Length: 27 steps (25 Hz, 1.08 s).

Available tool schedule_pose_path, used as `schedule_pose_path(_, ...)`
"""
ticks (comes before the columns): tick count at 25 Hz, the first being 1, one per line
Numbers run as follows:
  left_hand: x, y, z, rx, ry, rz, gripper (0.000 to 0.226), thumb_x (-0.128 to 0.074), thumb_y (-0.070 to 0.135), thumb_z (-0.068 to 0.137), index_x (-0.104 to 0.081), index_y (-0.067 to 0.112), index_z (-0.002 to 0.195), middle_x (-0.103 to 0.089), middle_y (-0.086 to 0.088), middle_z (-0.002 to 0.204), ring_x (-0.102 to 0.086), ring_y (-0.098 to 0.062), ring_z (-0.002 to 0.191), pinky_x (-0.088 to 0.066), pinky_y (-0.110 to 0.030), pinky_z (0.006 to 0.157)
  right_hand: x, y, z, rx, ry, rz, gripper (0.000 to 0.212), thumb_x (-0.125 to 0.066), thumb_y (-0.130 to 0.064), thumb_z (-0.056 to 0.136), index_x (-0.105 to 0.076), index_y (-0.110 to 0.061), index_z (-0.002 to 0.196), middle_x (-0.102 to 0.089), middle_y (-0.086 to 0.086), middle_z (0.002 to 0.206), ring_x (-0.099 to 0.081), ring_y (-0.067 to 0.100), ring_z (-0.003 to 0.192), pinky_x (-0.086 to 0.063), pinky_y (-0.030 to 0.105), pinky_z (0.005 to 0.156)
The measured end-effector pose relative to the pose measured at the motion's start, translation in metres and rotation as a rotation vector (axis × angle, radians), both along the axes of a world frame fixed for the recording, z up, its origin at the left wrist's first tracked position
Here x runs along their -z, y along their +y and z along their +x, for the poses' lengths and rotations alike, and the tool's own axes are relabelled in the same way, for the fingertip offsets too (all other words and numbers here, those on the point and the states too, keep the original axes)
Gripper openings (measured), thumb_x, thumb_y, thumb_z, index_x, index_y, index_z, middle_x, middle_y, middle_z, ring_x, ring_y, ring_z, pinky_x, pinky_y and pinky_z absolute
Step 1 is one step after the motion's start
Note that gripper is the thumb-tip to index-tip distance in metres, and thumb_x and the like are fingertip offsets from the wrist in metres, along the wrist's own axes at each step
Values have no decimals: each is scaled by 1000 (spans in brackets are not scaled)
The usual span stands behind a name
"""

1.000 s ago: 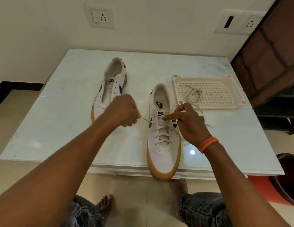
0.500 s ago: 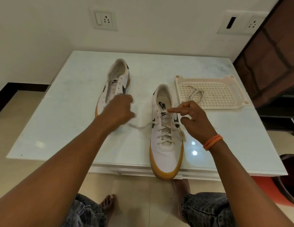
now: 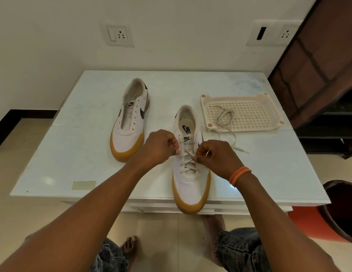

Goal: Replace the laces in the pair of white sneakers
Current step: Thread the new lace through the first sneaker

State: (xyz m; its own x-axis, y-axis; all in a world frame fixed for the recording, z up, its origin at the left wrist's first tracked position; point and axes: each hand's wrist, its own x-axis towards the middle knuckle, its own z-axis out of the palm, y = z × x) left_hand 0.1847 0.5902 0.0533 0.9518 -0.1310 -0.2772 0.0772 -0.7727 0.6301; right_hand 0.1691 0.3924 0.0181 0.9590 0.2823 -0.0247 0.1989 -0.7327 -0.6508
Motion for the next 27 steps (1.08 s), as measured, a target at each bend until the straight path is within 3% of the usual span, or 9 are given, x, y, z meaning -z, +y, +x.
schedule_pose_path(3,-6,-3,-4,11,-67,67,10,-78,17,80,-72,11,83,-58,12,66,-55,-3,62,-38,-12,57,-6,-2,-3,79,149,163,15,-68,-23,88,-70,-12,79,-66,0,73,-61,16,71,-52,34,72)
schedule_pose_path(7,-1,-7,-12,-61,-99,116,11,-76,16,82,-67,10,79,-60,7,69,-59,-9,68,-38,-17,57,-13,-4,-24,420,707,791,14,-55,-22,97,-65,-13,91,-57,0,63,-54,17,65,-41,31,65)
schedule_pose_path(11,-1,-10,-22,-75,-126,165,4,-71,11,85,-69,9,82,-67,-3,80,-64,-17,75,-49,-26,67,-21,-18,-46,658,726,1129,10,-57,-26,94,-66,-20,93,-60,-6,67,-57,12,71,-37,34,73)
schedule_pose_path(13,-4,-6,-24,-80,-136,154,4,-69,9,85,-69,9,81,-69,-5,83,-65,-19,78,-51,-28,71,-26,-22,-58,680,594,1032,7,-65,-23,89,-67,-20,95,-66,-3,78,-59,13,78,-39,34,75)
schedule_pose_path(15,-2,-3,-23,-95,-152,136,9,-68,6,86,-67,11,79,-69,-5,85,-65,-18,79,-53,-30,73,-25,-23,-64,671,395,771,16,-72,-13,83,-68,-16,99,-70,4,86,-60,14,75,-45,29,70)
schedule_pose_path(19,6,-2,-23,-61,-153,162,11,-66,6,86,-67,14,79,-67,-2,84,-63,-16,78,-55,-33,74,-22,-23,-41,669,209,595,8,-66,-6,86,-71,-12,88,-72,7,80,-61,13,67,-47,14,57)
schedule_pose_path(22,9,3,-23,-10,-135,138,12,-64,6,88,-65,14,80,-63,4,79,-59,-9,72,-48,-23,65,-14,-32,-25,655,338,593,9,-63,-15,91,-71,-15,88,-70,3,84,-59,14,73,-48,22,61)
schedule_pose_path(24,5,6,-19,-11,-122,126,9,-64,8,89,-67,14,83,-62,4,78,-56,-8,69,-40,-18,63,-10,-35,-20,670,522,733,9,-61,-18,93,-69,-17,89,-63,0,84,-54,17,79,-46,30,66)
schedule_pose_path(27,1,5,-10,-14,-119,144,11,-63,8,90,-65,15,82,-62,3,78,-55,-10,69,-38,-19,64,-6,-37,-16,661,707,893,13,-56,-19,95,-68,-18,90,-58,-2,79,-52,16,76,-42,32,66)
